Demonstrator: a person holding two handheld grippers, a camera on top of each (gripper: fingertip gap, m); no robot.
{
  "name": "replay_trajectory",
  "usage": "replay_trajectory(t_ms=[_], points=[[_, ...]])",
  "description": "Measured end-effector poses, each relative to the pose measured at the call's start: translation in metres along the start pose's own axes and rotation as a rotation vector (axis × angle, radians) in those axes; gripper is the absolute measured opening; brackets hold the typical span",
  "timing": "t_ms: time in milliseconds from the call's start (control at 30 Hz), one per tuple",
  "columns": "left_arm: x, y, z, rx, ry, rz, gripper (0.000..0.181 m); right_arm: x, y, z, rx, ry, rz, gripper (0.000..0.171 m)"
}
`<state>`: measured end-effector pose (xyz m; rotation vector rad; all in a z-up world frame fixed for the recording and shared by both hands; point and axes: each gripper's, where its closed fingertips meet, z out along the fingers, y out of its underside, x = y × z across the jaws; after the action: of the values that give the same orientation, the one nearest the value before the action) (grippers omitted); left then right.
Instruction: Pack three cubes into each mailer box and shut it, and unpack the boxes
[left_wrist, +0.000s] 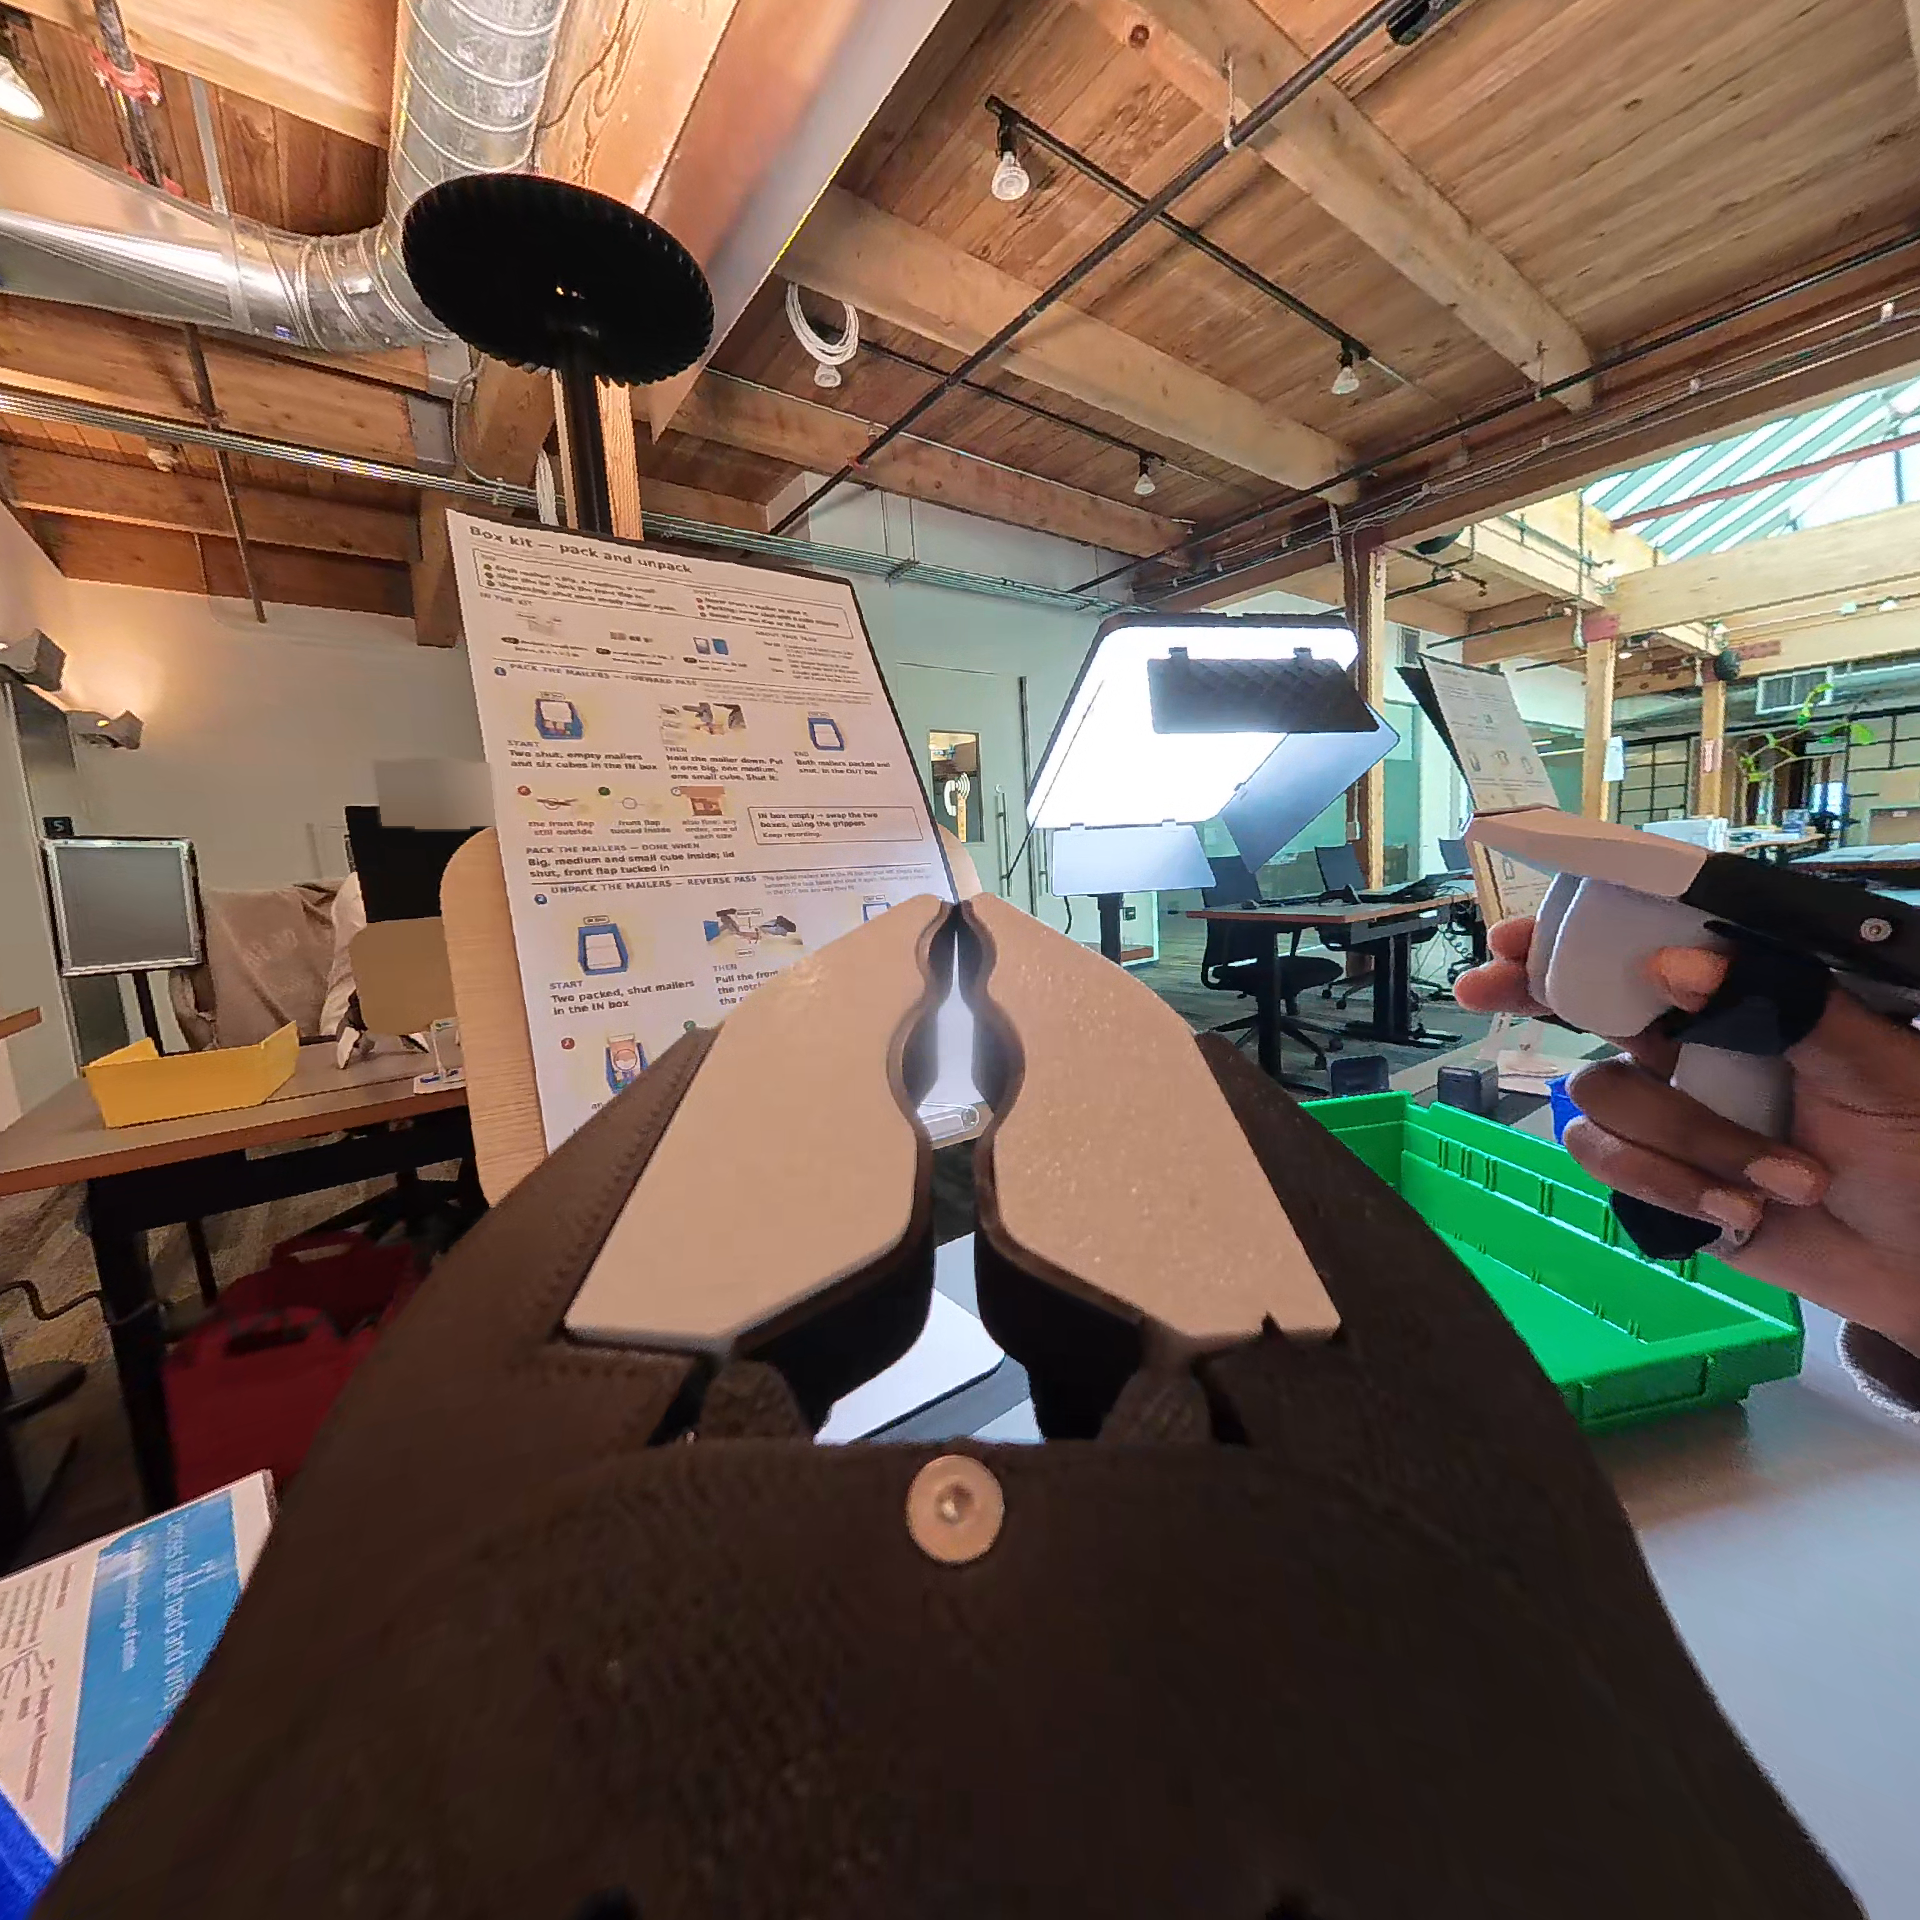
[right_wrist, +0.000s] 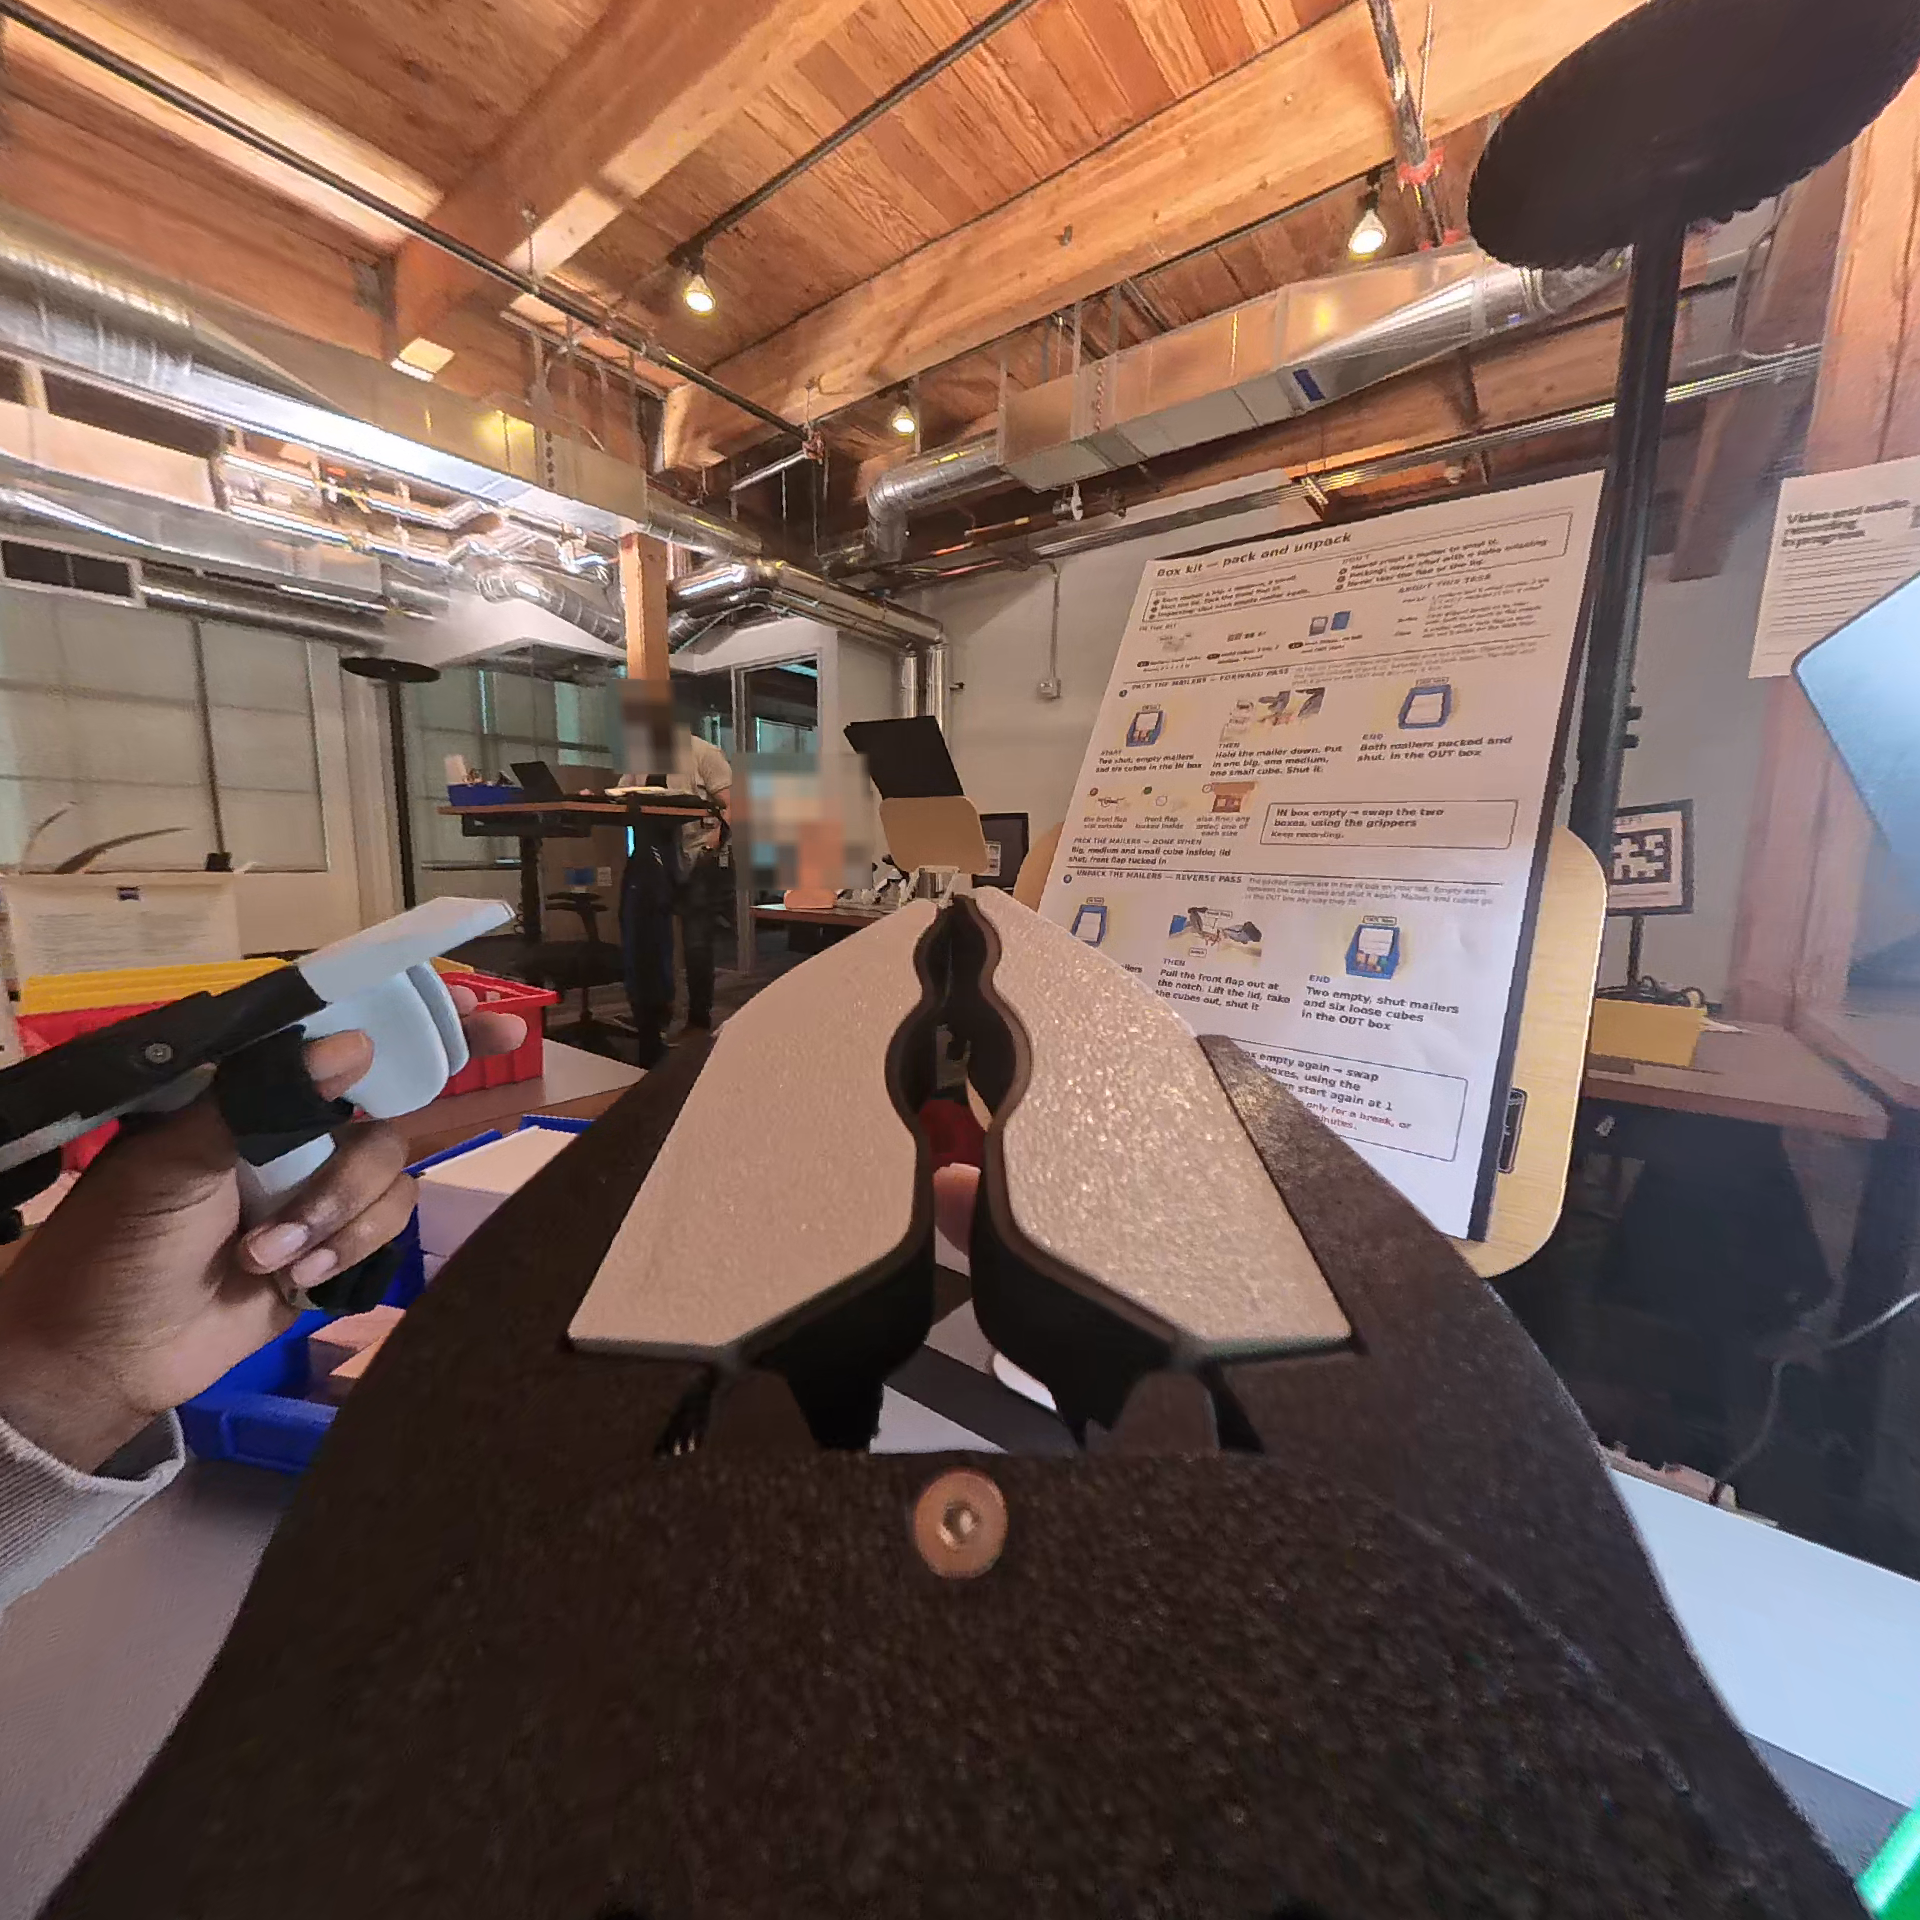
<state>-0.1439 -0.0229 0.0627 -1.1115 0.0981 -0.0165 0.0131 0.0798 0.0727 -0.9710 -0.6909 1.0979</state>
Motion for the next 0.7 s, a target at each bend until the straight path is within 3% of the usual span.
replay_trajectory(t_ms=[700], points=[[-0.005,-0.022,-0.009,0.079,-0.001,-0.006,0.0,0.006,0.008,0.002,-0.032,0.023,-0.004,0.0]])
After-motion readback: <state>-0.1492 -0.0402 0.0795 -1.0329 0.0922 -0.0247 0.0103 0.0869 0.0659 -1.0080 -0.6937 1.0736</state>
